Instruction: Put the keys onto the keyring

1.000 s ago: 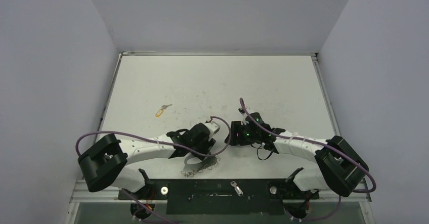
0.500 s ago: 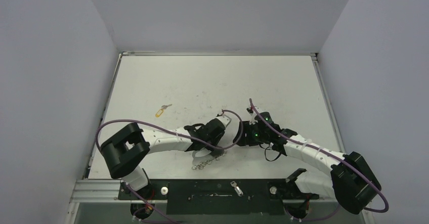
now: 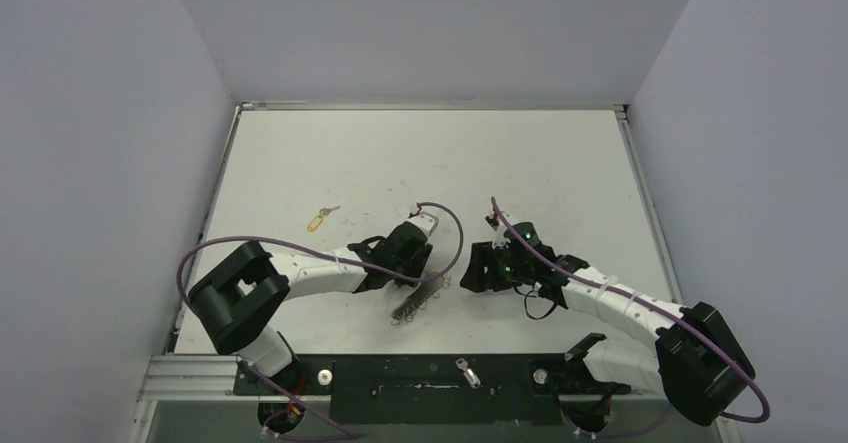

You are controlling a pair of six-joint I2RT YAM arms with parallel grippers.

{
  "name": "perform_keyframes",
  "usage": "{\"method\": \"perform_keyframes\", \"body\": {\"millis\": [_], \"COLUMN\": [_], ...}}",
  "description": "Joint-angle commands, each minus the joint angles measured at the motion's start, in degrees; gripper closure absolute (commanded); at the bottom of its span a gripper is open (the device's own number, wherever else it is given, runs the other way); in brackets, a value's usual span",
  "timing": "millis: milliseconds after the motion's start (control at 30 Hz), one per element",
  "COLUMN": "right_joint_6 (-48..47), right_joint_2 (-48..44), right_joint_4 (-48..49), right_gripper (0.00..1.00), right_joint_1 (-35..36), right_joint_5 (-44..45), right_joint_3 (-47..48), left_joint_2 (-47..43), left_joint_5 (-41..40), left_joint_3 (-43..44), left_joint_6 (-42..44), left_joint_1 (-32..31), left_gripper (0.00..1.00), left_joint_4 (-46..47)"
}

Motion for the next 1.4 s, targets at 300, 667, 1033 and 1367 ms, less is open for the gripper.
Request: {"method": "perform_keyframes", "body": {"millis": [300,667,1033,1367], "right_joint_6": [-0.09,2.72,0.31,1.27], "right_joint_2": [8.66,18.85,12.20,18.94], "right_joint_4": [8.28,14.06,9.81,13.36], "right_gripper": [0.46,0.65,0.64,0.63], "right_joint_1": [1.20,5.03,6.77,7.84], "right_joint_5": [-2.46,-3.09,3.79,1.96], "right_joint_3": [3.74,9.89,9.89,11.19], "left_joint_2": [-20.92,-28.30,-28.85,-28.85], "left_joint_5": [6.05,4.38,3.68,3.93], "left_joint_3": [-12.56,-18.50,-18.85,-19.39], "left_joint_6": [-6.70,-7.36,-5.44,-6.10], "left_joint_1": [-0.58,-1.17,-1.19,-1.17], "left_gripper": [0.49,0.49,0.50,0.50], "left_joint_4": [5.30,8.39,7.77,8.49]}}
